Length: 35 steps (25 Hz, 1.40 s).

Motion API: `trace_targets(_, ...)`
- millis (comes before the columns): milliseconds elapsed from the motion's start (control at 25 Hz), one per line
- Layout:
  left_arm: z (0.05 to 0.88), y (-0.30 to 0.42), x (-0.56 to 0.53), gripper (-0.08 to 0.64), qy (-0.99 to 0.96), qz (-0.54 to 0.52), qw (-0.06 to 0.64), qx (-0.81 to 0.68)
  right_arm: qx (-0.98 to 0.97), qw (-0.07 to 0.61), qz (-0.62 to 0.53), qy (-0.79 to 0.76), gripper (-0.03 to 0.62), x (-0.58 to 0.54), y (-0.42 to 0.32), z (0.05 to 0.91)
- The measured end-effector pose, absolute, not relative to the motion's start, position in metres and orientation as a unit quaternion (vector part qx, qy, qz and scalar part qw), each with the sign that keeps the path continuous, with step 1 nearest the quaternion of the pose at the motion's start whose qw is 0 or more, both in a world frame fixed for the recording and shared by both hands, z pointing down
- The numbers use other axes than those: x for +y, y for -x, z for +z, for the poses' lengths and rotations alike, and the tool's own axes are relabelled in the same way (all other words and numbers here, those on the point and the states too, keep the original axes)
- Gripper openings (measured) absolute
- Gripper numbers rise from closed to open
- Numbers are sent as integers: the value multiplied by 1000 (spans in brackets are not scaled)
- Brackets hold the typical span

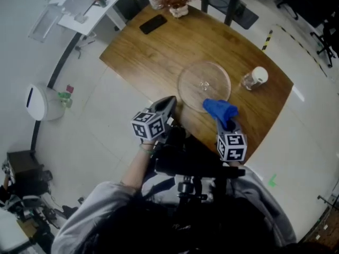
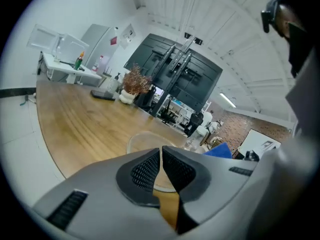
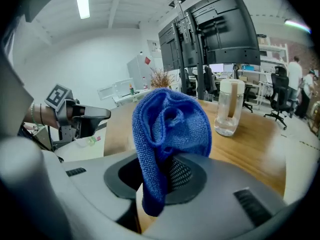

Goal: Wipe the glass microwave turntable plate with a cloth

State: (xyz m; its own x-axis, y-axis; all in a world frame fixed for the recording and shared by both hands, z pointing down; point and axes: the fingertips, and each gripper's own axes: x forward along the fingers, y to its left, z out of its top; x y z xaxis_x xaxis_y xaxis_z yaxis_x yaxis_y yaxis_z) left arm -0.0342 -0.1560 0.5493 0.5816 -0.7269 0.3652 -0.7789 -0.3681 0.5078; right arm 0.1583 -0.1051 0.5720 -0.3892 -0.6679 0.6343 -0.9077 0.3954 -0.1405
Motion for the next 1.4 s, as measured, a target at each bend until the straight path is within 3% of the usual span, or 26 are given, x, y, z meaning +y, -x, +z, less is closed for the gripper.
trace_targets(560, 509, 16, -126, -4, -876, 54, 271, -394, -790, 204, 224, -533, 89, -87, -139, 548)
trace_targets(1080, 491, 90, -62, -4, -904, 76, 216, -360, -785, 163, 216, -558, 89, -28, -52, 531)
trace_targets(1400, 505, 101, -18, -3, -916, 69, 216, -330, -781, 167, 201, -568, 89, 32, -24, 533)
